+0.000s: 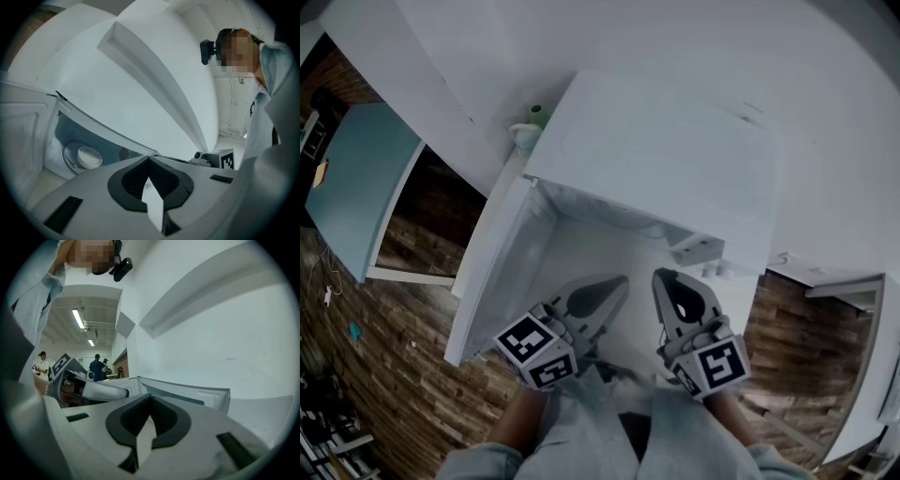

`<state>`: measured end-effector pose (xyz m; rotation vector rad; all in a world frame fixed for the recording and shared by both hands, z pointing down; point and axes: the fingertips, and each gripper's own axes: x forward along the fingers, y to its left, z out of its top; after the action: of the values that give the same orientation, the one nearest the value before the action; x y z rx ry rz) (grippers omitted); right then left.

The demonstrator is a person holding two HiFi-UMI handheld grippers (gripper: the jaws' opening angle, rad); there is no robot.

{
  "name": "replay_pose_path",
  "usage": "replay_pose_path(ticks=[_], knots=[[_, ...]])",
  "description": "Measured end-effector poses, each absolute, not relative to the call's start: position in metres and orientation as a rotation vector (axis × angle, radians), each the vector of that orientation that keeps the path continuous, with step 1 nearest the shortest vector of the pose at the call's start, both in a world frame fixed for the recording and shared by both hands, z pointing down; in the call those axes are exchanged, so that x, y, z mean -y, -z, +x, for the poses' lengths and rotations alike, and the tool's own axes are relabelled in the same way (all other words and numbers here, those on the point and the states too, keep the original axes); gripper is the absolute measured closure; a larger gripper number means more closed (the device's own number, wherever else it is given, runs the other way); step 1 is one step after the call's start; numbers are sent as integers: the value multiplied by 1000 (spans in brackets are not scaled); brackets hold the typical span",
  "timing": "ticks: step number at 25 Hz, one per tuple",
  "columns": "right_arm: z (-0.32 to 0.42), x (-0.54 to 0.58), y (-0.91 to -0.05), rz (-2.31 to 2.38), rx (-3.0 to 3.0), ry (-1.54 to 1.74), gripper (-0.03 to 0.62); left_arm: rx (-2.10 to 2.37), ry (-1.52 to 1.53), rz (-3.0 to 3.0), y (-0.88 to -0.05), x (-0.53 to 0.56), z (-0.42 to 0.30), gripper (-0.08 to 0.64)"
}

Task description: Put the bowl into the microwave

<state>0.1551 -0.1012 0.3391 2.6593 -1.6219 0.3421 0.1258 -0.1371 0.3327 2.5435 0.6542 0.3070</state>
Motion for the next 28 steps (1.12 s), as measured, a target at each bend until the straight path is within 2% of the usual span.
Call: replay_pose_path(ticks=[28], knots=[[152, 108, -348, 2635, 1665, -400, 589, -685, -343, 2537, -342, 131, 129, 561]])
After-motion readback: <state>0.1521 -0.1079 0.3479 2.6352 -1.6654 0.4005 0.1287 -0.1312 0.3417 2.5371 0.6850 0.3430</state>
